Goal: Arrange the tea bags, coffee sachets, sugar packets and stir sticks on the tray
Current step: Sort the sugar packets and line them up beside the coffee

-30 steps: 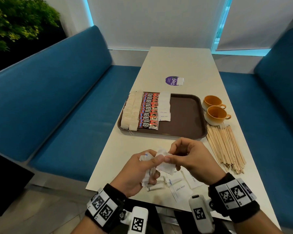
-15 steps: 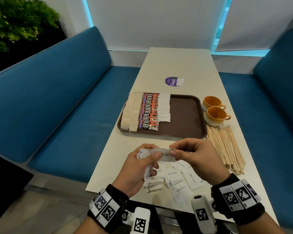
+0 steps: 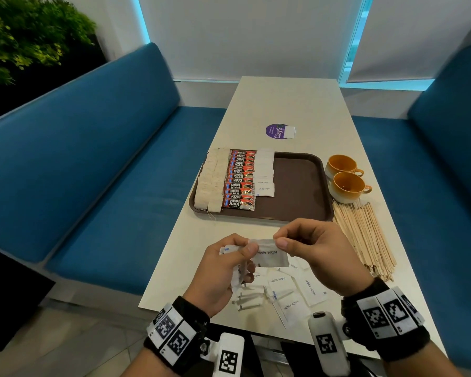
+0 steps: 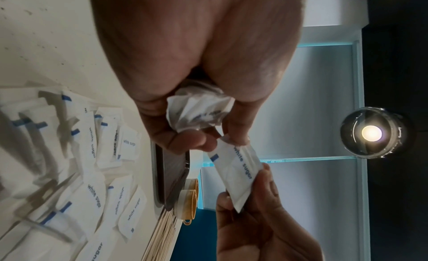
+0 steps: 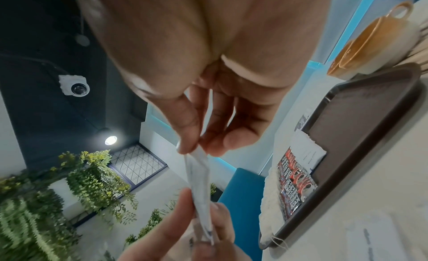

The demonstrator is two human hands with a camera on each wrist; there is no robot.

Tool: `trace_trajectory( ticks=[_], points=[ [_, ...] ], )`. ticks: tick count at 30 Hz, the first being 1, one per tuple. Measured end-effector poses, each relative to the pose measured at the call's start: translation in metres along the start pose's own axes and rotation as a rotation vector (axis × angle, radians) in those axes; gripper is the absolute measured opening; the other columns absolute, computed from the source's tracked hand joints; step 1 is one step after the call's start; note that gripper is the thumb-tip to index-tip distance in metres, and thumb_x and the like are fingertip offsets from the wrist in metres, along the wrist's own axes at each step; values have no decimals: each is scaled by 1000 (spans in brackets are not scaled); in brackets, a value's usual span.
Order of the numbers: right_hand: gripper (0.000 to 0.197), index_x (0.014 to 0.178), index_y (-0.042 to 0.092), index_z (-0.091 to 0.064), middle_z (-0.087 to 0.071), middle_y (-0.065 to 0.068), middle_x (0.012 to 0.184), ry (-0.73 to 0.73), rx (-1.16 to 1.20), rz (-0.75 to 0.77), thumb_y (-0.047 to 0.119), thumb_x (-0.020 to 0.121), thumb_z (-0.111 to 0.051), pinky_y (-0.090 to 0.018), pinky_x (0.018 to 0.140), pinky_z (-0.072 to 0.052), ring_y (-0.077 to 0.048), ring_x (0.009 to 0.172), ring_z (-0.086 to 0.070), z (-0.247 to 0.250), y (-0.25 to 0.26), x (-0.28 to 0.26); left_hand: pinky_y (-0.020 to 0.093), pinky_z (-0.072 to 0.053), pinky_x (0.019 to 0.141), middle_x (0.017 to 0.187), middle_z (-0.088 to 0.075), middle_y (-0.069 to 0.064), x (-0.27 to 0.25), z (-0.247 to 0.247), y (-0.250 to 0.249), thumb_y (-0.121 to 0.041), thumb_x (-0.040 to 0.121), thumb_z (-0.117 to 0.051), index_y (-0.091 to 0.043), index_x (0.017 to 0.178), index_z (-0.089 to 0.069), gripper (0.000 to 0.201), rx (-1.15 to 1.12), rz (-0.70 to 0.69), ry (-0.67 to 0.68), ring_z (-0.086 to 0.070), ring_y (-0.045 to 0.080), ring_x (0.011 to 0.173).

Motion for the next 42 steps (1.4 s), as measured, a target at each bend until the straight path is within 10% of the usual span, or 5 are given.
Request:
trace_trajectory(
  ticks=[6, 13, 24, 30, 42],
  points=[
    [5, 88, -6, -66, -67, -24, 81, -115, 101, 15, -9, 87, -71, -30, 63, -54, -29, 69, -59, -1, -4, 1, 30, -44, 52, 72, -56, 17, 1, -7, -1, -10, 91, -67, -7, 84, -54, 16, -18, 47, 11, -53, 28, 57],
    [16, 95, 14, -80, -76, -14, 83, 18, -44, -135, 2, 84, -79, -42, 80, -63, -34, 75, -73, -1, -7, -2, 32, -45, 54, 72, -56, 15, 5, -6, 0, -9, 98, -61, -7, 86, -52, 15, -11, 25, -60, -53, 26, 57],
    [40, 111, 22, -77, -76, -11, 72, 11, -109, -154, 3, 77, -86, -20, 73, -58, -26, 68, -75, -7, -8, 2, 31, -44, 52, 80, -62, 18, 11, 5, 3, -25, 92, -73, -12, 83, -66, 18, 29, 13, -171, -52, 26, 60],
    [44, 113, 25, -76, -77, -8, 76, -39, -103, -130, 3, 76, -86, -23, 76, -58, -22, 69, -75, -3, -13, 6, 32, -45, 57, 72, -57, 11, 13, 11, 10, 1, 78, -81, -7, 92, -64, 24, 29, 47, -65, -53, 23, 61],
    [43, 113, 22, -76, -78, -8, 82, -57, -69, -168, 5, 74, -87, -25, 78, -59, -23, 72, -76, 5, -23, 42, 34, -49, 59, 84, -60, 17, 30, 19, 2, 0, 84, -76, -3, 98, -66, 17, -7, 49, -172, -55, 22, 65]
  ],
)
Point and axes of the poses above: each hand's wrist, its own x-axis towards the middle knuckle, its own z-axis out of the back of the hand, y = z × x, the point moved 3 cm from there along x, towards the middle knuckle
